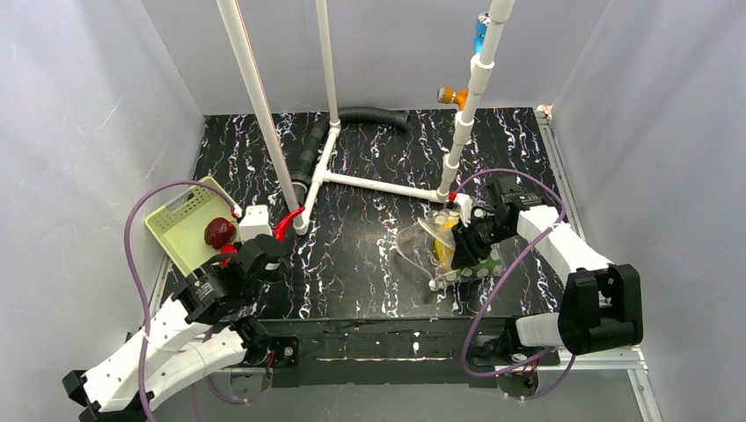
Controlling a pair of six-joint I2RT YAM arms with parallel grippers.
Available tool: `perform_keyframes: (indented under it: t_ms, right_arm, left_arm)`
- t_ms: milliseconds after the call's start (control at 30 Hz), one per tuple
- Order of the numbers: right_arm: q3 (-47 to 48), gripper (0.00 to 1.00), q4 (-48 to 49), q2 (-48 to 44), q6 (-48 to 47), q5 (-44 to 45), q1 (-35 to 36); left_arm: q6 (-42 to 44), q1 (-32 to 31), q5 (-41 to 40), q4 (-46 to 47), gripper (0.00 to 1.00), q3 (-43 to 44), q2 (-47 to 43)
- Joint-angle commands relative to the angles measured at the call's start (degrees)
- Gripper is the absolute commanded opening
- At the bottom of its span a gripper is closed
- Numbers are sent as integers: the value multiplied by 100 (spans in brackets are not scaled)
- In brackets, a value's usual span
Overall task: Open the zip-top bag and remove the fake food
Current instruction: Place the fake vegetable in the bin.
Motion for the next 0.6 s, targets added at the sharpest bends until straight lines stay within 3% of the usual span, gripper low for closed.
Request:
perform_keyframes:
  t_ms: [0,567]
  right_arm:
    - [218,36,-72,-9,-87,-65,33]
    - [217,36,-76,-33,-95,-62,32]
  left_arm:
    - [201,257,-159,240,0,157,-12]
    - [339,1591,-433,959,0,92,406]
